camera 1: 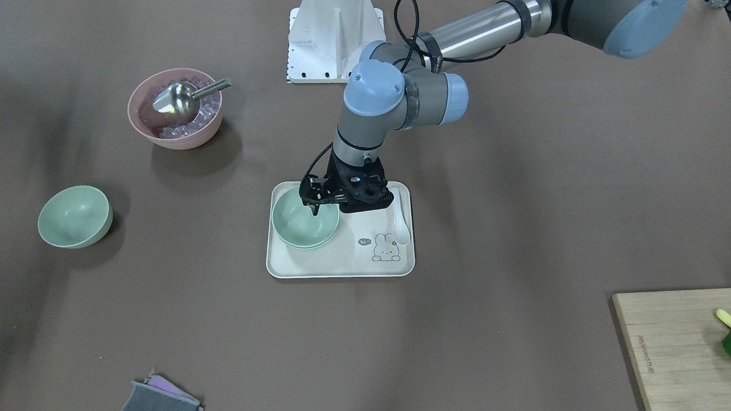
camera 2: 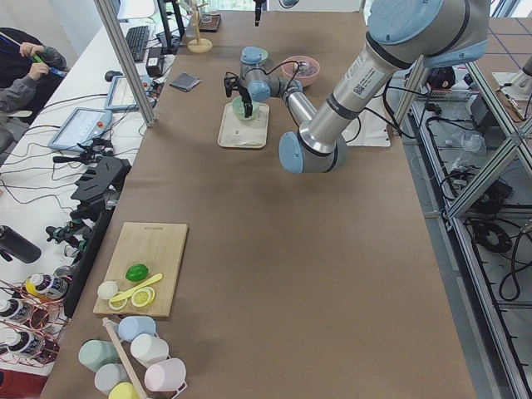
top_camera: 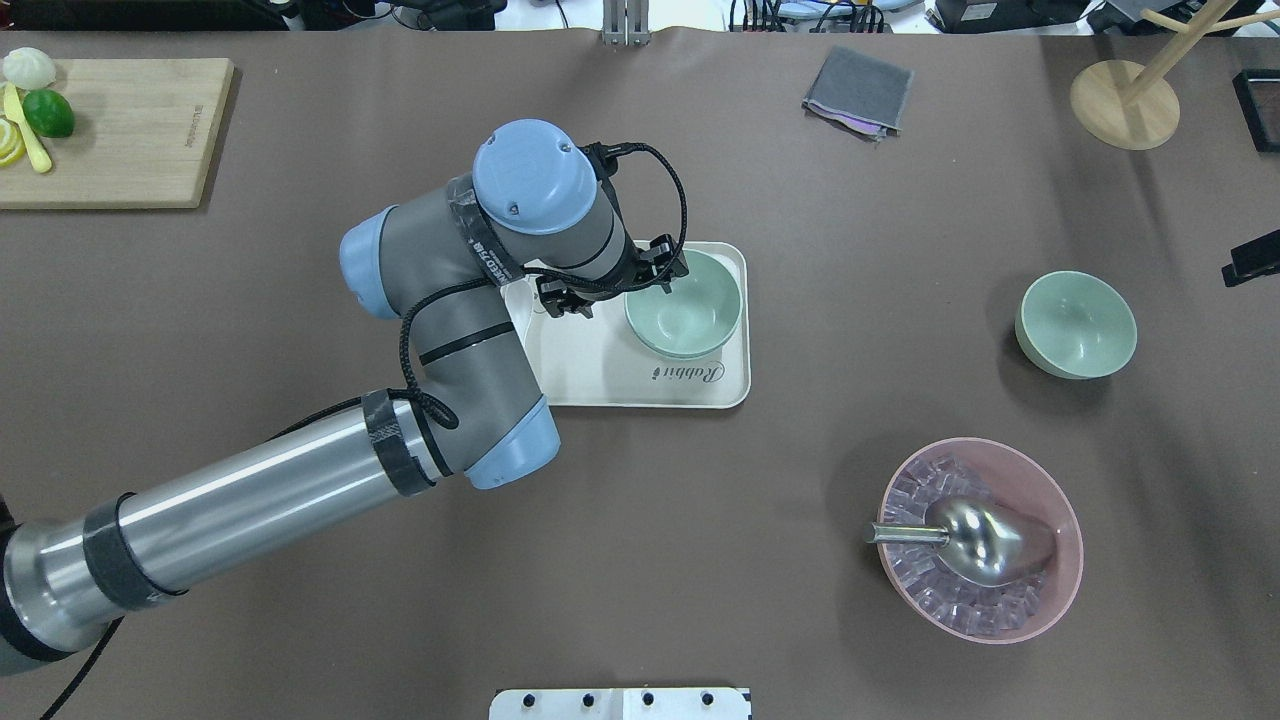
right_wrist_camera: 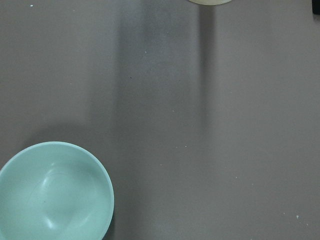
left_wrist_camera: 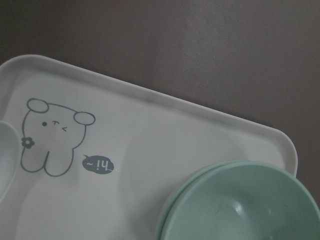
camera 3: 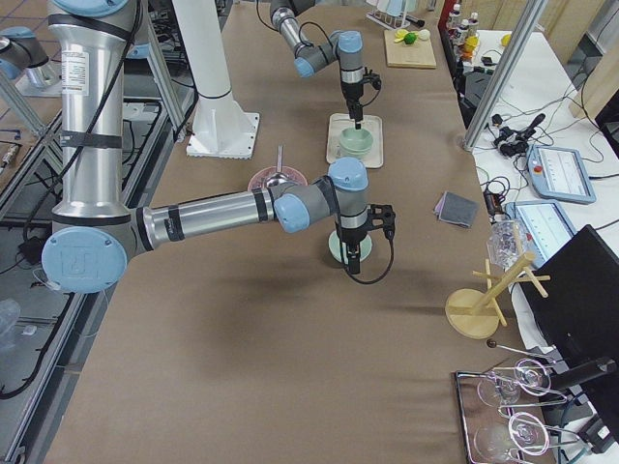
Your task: Stack green bowls together
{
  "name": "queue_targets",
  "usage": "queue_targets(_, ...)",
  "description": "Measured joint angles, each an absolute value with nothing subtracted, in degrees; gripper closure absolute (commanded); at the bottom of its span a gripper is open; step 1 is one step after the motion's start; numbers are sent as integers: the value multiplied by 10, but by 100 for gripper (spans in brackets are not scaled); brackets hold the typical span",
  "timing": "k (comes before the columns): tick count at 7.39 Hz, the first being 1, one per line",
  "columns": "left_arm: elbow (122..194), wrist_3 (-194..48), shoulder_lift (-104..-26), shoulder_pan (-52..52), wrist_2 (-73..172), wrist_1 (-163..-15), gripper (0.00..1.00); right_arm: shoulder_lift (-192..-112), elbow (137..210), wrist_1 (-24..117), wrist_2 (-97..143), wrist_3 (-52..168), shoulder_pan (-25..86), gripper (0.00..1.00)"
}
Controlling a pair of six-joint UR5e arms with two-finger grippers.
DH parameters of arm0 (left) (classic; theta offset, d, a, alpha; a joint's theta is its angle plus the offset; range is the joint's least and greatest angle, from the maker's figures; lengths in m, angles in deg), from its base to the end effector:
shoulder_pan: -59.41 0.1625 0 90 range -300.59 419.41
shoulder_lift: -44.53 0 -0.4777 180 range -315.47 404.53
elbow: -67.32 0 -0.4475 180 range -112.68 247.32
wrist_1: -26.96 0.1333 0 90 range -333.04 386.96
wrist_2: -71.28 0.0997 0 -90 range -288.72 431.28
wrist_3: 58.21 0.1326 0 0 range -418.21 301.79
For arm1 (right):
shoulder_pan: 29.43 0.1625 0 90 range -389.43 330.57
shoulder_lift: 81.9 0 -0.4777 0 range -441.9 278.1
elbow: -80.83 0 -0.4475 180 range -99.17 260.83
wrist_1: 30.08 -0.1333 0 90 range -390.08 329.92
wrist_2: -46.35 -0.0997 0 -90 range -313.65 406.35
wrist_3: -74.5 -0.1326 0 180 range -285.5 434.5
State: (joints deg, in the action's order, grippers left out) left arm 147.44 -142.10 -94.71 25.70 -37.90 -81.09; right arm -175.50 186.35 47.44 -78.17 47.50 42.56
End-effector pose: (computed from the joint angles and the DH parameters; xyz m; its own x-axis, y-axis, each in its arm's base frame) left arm 0.6715 -0.5559 0.1740 0.4768 -0.1973 -0.8566 0.2446 0.9658 -0.0863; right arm -0.1128 -0.5351 0.6051 0.7615 -0.0322 0.6474 -0.0720 0.9884 0.1338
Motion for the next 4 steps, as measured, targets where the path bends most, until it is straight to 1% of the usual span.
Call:
queue_targets(3, 1642, -1342, -805, 235, -423, -779, 2, -1755, 1861, 474, -782, 465, 411, 0)
queue_targets(4, 1688, -1297, -758, 217, -440, -761, 2, -1752, 1859, 473, -782, 460, 405, 0)
